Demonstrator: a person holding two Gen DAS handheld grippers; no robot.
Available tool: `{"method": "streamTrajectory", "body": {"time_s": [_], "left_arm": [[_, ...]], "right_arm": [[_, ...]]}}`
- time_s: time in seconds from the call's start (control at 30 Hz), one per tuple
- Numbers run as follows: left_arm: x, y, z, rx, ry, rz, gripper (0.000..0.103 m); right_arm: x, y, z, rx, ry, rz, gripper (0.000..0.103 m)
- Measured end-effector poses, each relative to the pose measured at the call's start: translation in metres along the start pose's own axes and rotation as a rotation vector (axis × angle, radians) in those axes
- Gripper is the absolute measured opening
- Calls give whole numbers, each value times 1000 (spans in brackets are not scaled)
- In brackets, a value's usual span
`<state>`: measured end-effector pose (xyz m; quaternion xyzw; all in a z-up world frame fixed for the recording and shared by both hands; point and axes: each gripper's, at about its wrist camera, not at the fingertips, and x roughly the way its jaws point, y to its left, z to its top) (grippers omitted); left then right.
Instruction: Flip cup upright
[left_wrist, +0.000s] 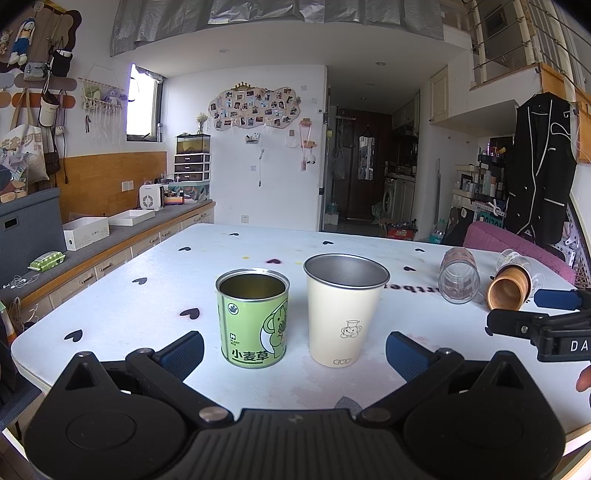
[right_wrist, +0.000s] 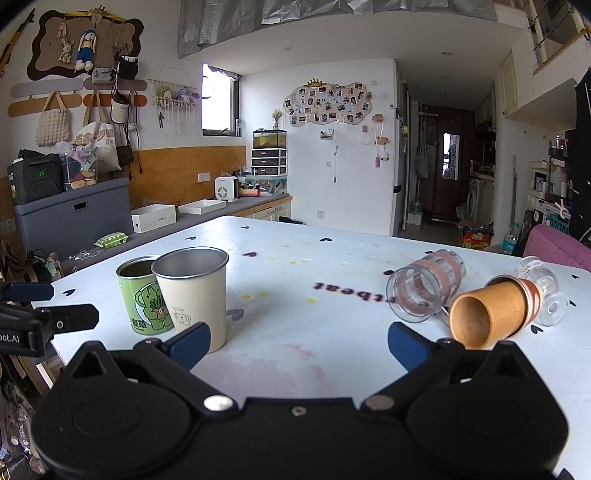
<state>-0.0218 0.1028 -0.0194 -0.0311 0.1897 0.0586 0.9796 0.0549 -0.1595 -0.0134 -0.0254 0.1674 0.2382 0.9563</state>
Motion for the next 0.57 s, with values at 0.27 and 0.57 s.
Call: {"method": "streamTrajectory", "body": {"time_s": [0.27, 0.57], "left_arm": [[0, 0, 0, 0, 0, -1, 103], [0, 2, 1, 1, -1, 5, 103]], "right_arm": [[0, 0, 0, -1, -1, 0, 103], [1, 0, 0, -1, -1, 0, 103]]}}
